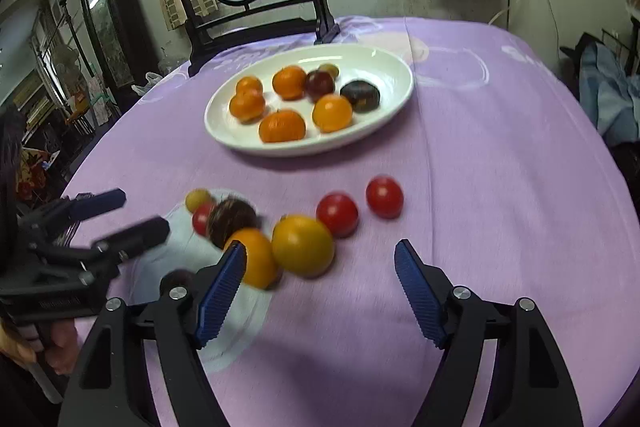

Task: Organize fruits
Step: 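Move the open left gripper around a dark brown fruit on the table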

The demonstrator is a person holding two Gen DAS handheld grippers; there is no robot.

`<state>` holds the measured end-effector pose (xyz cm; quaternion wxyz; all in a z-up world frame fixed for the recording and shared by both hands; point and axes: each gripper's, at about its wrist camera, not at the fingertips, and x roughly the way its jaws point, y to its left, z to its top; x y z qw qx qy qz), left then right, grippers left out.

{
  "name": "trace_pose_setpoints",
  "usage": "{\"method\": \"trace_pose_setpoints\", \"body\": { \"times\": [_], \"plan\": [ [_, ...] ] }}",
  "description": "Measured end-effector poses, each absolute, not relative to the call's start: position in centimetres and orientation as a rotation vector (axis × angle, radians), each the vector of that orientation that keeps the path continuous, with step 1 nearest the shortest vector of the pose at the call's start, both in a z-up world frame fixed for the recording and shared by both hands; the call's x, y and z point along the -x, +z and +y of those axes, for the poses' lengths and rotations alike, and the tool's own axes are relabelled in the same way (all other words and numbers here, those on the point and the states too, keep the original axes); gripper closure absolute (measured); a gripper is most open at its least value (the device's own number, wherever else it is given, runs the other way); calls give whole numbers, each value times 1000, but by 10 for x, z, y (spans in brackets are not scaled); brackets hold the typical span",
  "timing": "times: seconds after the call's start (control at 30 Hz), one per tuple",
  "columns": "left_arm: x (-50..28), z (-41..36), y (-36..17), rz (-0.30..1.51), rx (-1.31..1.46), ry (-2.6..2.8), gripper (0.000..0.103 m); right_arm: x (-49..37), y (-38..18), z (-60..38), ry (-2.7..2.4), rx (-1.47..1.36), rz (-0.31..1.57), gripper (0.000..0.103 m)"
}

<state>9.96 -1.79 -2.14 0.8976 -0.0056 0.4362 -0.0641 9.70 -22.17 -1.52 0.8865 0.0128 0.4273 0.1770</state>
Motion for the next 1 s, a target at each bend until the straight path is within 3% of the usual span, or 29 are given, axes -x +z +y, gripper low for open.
{"method": "trace_pose_setpoints", "body": {
  "times": [0.33,0.43,0.53,0.67,1.0],
  "plan": [
    [-79,-39,-42,942,-45,-187,14,-72,-19,-233,360,-62,888,25],
    [-78,-44,-46,957,-57,-207,24,-71,-20,-237,357,-69,891,25],
    [-80,-50,-56,1008,-46,-251,47,-73,-23,-241,352,-75,896,25],
    [-75,-57,-57,979,-110,-269,60,-75,-25,-239,354,-57,903,25],
    [-74,-32,-43,955,-80,-262,61,-71,-36,-198,467,59,959,25]
  ]
}}
